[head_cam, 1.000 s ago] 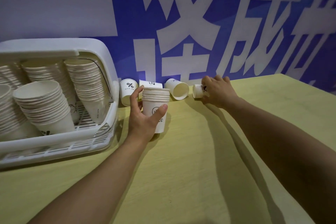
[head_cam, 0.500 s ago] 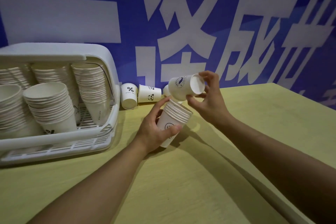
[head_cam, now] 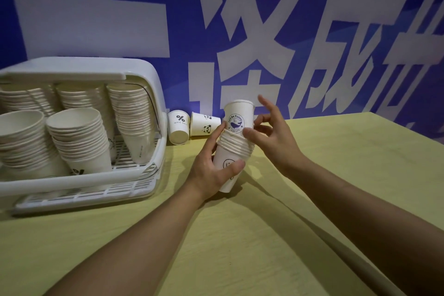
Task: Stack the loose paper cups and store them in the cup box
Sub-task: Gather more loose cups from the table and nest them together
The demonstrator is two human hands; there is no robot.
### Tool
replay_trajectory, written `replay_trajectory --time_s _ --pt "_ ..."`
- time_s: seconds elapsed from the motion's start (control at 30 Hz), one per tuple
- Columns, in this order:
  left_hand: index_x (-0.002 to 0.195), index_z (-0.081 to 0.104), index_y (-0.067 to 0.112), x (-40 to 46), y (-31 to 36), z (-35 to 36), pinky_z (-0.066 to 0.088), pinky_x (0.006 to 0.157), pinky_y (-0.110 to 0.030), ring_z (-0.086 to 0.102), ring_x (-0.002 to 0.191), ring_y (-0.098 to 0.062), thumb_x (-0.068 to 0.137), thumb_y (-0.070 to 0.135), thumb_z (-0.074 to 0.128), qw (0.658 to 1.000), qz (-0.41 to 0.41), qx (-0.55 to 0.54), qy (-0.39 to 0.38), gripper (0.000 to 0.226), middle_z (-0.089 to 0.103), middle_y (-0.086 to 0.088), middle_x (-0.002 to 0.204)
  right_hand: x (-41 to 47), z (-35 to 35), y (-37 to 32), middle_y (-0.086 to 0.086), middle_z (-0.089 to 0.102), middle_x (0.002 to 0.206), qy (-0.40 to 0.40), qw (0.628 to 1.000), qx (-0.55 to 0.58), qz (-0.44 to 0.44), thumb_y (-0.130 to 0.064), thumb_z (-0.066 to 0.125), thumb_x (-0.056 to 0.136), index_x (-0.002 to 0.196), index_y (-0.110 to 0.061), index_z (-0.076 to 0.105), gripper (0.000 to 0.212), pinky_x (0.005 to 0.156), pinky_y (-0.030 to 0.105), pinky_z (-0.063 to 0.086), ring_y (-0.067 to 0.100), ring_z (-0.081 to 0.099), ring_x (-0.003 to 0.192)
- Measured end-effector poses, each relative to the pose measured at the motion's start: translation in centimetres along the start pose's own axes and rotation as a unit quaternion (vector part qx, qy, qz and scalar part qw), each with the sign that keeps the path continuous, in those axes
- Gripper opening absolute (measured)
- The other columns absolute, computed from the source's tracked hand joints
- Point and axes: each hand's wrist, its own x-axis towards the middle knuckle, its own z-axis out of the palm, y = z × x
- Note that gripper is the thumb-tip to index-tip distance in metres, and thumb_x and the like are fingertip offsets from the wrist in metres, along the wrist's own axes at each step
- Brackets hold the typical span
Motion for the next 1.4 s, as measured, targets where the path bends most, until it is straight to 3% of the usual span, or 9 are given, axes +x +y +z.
replay_trajectory --time_s 0.27,0.37,0.53,0.7,0.8,0.97,1.13,1.27,1.4 --pt "0.137 0.011 0.069 0.5 -1.0 -0.1 0.046 0.073 -0.007 0.055 0.105 0.009 0.087 0.031 0.077 0.996 0.009 0.020 0.090 0.091 0.047 0.010 0.139 0.1 0.8 1.2 -0.008 0.062 0.105 0.014 0.998 -0.050 -0.019 -0.033 0.062 0.095 0.100 -0.030 0.074 0.013 0.082 0.025 0.054 0.006 0.059 0.098" --pt "0.132 0.024 0.070 0.7 -1.1 -0.1 0.050 0.082 -0.015 0.056 0.111 0.002 0.079 0.039 0.076 0.992 0.002 0.006 0.127 0.081 0.049 0.022 0.132 1.4 1.0 2.5 -0.007 0.062 0.111 0.036 0.992 -0.117 -0.026 -0.023 0.061 0.097 0.114 -0.025 0.070 0.020 0.078 0.017 0.050 0.006 0.059 0.097" --pt "0.135 0.035 0.047 1.3 -1.5 -0.6 0.049 0.069 -0.011 0.061 0.087 0.012 0.083 0.022 0.081 0.976 -0.015 -0.025 0.218 0.074 0.054 0.022 0.115 6.0 0.9 5.4 -0.001 0.052 0.135 0.051 0.946 -0.319 0.025 -0.026 0.068 0.093 0.131 -0.026 0.060 0.039 0.092 0.026 0.041 0.019 0.053 0.116" --pt "0.138 0.035 0.049 1.7 -1.8 -0.7 0.056 0.077 -0.030 0.063 0.084 0.007 0.078 0.034 0.079 0.969 -0.031 -0.024 0.243 0.076 0.054 0.025 0.110 8.6 2.1 6.7 0.003 0.043 0.144 0.014 0.940 -0.330 0.080 -0.043 0.072 0.086 0.132 -0.027 0.057 0.051 0.094 0.031 0.043 0.024 0.049 0.123" --pt "0.142 0.035 0.045 1.8 -1.8 -0.7 0.056 0.074 -0.025 0.062 0.088 0.000 0.083 0.027 0.080 0.969 -0.031 -0.020 0.243 0.076 0.053 0.024 0.110 8.8 3.3 7.4 0.003 0.042 0.143 0.009 0.937 -0.341 0.075 -0.048 0.076 0.080 0.131 -0.027 0.054 0.059 0.093 0.031 0.046 0.025 0.051 0.119" --pt "0.146 0.032 0.044 1.6 -1.8 -0.6 0.051 0.064 -0.011 0.060 0.094 -0.003 0.085 0.024 0.078 0.973 -0.028 -0.014 0.229 0.079 0.051 0.017 0.117 7.6 3.5 8.1 0.003 0.042 0.139 0.048 0.942 -0.327 0.056 -0.037 0.080 0.079 0.130 -0.026 0.046 0.062 0.093 0.033 0.052 0.024 0.053 0.115" --pt "0.146 0.030 0.052 1.2 -1.7 -0.5 0.054 0.094 -0.041 0.058 0.117 -0.017 0.077 0.039 0.079 0.973 -0.007 0.047 0.224 0.085 0.049 0.007 0.143 6.5 0.6 5.1 -0.004 0.047 0.129 0.098 0.976 -0.192 0.011 -0.029 0.081 0.080 0.132 -0.025 0.041 0.067 0.092 0.029 0.053 0.013 0.050 0.112" --pt "0.142 0.026 0.061 0.9 -1.2 -0.1 0.046 0.098 -0.032 0.050 0.122 -0.006 0.075 0.038 0.082 0.975 0.014 0.105 0.195 0.090 0.041 0.024 0.140 4.9 -1.9 0.6 -0.009 0.049 0.123 0.083 0.996 -0.026 -0.007 -0.028 0.069 0.091 0.130 -0.023 0.043 0.046 0.075 0.023 0.057 0.014 0.058 0.107" --pt "0.147 0.025 0.056 0.5 -0.9 0.3 0.043 0.091 -0.026 0.043 0.113 0.007 0.077 0.037 0.082 0.972 0.041 0.167 0.161 0.092 0.042 0.027 0.135 3.8 -2.2 -2.2 -0.012 0.053 0.119 0.014 0.999 -0.034 -0.025 -0.032 0.058 0.098 0.128 -0.024 0.048 0.033 0.071 0.021 0.055 0.010 0.058 0.106"
